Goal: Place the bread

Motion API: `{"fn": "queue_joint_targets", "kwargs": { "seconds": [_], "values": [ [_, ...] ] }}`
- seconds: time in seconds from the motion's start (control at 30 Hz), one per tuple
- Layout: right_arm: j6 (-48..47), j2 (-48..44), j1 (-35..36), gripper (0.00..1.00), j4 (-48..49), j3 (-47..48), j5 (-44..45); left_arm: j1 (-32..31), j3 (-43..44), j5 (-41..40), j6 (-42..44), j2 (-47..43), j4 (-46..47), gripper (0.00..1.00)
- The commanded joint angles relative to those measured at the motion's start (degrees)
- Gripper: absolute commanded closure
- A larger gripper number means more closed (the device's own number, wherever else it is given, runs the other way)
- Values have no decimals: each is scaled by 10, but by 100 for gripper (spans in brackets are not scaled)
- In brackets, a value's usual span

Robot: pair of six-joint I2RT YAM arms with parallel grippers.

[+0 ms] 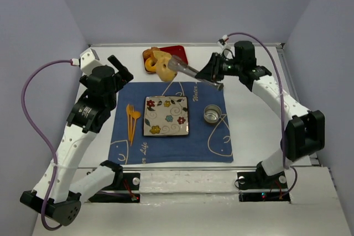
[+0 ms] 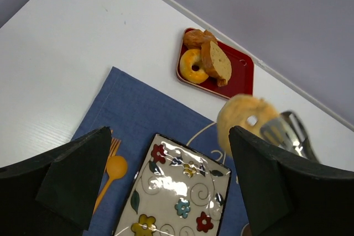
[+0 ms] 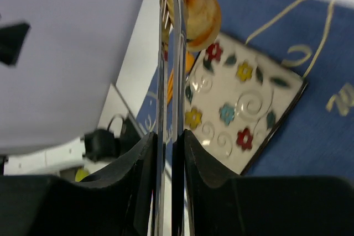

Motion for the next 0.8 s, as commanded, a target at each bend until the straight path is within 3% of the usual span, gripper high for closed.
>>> {"fn": "queue_joint_targets", "kwargs": {
  "seconds": [0.0,0.1,0.23,0.53,0.57,0.6,0.77],
  "values": [
    [-68,-79,36,93,-61,-82,-92,0,-5,-11,-2,-10,25,1],
    [-100,-127,48,93,-72,-154,-117,0,-6,-9,-3,-4,29,1],
    [-114,-119,72,93,-99,-190,-171,0,-5,14,1,13,35,1],
    [-129,-75,78,92,-119,-189,-43,0,2,24,2,15,25,1],
    [-127,-63,78,81,-121,-187,-34,0,2,22,2,11,26,1],
    [-126,-59,78,63,-120,-183,-21,0,-2,20,2,6,26,1],
    [-123,-50,78,36,-121,-162,25,-1,-10,21,4,-7,38,1]
  ]
}}
